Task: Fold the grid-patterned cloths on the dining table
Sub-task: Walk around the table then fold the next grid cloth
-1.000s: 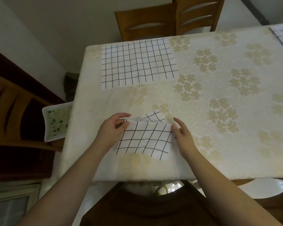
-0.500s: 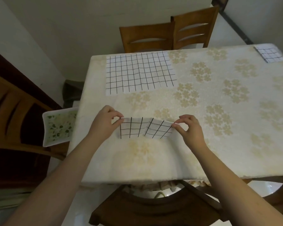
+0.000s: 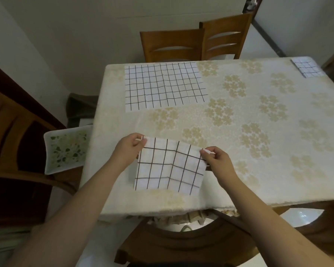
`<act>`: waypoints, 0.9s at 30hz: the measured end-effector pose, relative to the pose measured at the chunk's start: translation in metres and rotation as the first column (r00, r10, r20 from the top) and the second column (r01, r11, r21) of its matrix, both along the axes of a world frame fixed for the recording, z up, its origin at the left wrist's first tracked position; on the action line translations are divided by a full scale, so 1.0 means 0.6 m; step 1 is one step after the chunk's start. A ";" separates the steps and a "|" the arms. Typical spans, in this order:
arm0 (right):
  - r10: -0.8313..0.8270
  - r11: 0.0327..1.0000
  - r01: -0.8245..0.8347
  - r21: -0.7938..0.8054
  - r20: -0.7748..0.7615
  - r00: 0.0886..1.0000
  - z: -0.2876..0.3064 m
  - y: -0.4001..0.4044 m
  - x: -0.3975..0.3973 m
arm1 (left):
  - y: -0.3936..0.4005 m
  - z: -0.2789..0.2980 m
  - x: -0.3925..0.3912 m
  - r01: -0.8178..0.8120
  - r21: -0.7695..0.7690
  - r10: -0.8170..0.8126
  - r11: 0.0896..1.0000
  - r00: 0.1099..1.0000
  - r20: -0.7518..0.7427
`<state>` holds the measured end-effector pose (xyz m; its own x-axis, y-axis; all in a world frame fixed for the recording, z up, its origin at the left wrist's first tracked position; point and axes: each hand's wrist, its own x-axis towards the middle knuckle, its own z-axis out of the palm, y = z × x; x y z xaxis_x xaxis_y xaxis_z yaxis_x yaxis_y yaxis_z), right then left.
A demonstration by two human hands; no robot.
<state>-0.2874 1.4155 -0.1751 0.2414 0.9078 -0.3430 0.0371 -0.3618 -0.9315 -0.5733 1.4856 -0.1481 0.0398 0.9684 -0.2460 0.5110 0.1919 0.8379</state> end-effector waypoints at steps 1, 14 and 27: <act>-0.024 0.999 0.024 -0.044 -0.009 1.000 -0.006 0.000 -0.006 | -0.001 -0.014 0.008 -0.035 -0.033 0.034 0.999 0.999 -0.009; 0.296 0.951 -0.301 -0.065 -0.080 0.952 -0.017 -0.009 -0.082 | -0.049 -0.077 0.103 0.048 -0.101 -0.040 0.994 0.996 0.074; 0.390 0.921 -0.390 -0.003 -0.001 0.921 -0.027 -0.021 -0.100 | -0.040 -0.053 0.095 0.013 -0.039 -0.016 0.999 0.996 -0.089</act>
